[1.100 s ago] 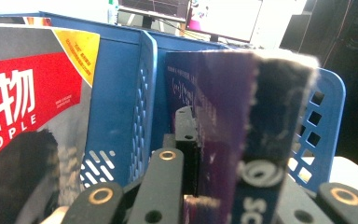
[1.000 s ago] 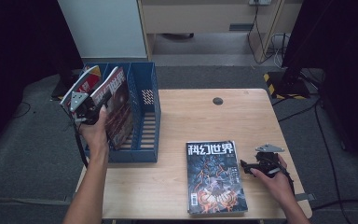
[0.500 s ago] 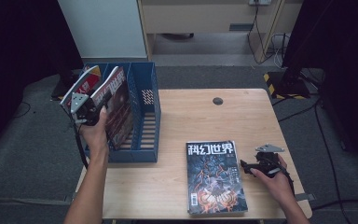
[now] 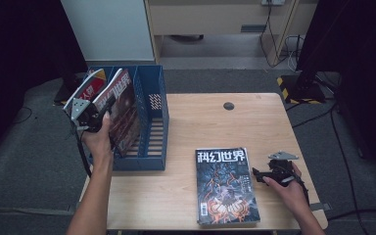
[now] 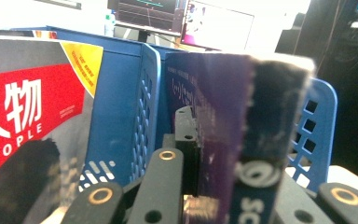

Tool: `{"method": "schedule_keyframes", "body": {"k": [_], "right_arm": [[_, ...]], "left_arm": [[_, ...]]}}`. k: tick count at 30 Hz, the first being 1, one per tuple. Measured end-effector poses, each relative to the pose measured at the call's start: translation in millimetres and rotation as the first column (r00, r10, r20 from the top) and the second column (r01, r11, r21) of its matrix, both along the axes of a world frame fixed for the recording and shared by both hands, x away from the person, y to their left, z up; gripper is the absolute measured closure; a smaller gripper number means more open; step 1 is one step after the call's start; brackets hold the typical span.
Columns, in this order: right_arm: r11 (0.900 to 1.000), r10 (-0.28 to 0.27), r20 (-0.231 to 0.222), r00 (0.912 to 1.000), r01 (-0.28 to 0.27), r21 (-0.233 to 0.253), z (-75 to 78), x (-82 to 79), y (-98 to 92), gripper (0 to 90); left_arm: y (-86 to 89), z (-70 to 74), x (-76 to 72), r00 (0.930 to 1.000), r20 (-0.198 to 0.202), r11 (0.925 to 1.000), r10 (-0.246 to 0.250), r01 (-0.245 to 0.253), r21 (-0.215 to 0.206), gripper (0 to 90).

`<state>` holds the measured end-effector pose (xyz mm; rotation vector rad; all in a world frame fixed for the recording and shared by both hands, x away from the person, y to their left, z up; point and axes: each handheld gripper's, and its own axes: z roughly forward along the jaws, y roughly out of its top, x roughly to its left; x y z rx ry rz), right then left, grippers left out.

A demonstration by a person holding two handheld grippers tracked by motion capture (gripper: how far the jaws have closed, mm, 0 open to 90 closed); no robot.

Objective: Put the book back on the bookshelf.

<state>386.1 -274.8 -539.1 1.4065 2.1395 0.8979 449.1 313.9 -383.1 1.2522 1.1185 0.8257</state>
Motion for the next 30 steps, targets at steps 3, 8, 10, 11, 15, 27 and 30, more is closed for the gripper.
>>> {"method": "schedule_keyframes", "body": {"k": [3,8,10,11,15,27,30], "right_arm": [[1.000,-0.001,-0.001,1.0000,0.001,0.001,0.1,-0.1,0.1,4.6],[1.000,-0.002,0.000,1.0000,0.002,0.000,0.0,-0.2,0.2,4.6],[1.000,-0.002,-0.001,1.0000,0.002,0.001,0.0,-0.3,0.2,4.6],[1.000,-0.003,-0.001,1.0000,0.003,0.001,0.0,-0.4,0.2,4.6],[1.000,-0.004,0.000,1.0000,0.004,0.001,0.0,-0.6,0.3,4.6],[1.000,-0.004,-0.001,1.0000,0.004,0.001,0.0,-0.6,0.3,4.5],[1.000,-0.004,-0.001,1.0000,0.004,0.001,0.0,-0.6,0.3,4.5]], "left_arm": [[1.8,-1.9,2.2,1.0000,-0.001,0.9999,0.003,-0.003,-0.013,83.0],[6.0,-8.2,4.1,1.0000,-0.002,0.9986,0.003,-0.003,-0.052,82.8],[7.8,-10.5,4.5,0.9999,-0.006,0.9979,0.009,-0.009,-0.064,82.7],[8.8,-11.5,4.9,0.9999,-0.010,0.9980,0.007,-0.008,-0.063,82.7],[9.1,-13.0,4.5,0.9999,-0.011,0.9981,0.011,-0.012,-0.060,82.8],[8.3,-11.2,5.4,0.9995,-0.005,0.9982,0.031,-0.031,-0.051,82.8],[8.3,-12.5,6.1,0.9996,-0.003,0.9982,0.028,-0.028,-0.054,82.8]]}}
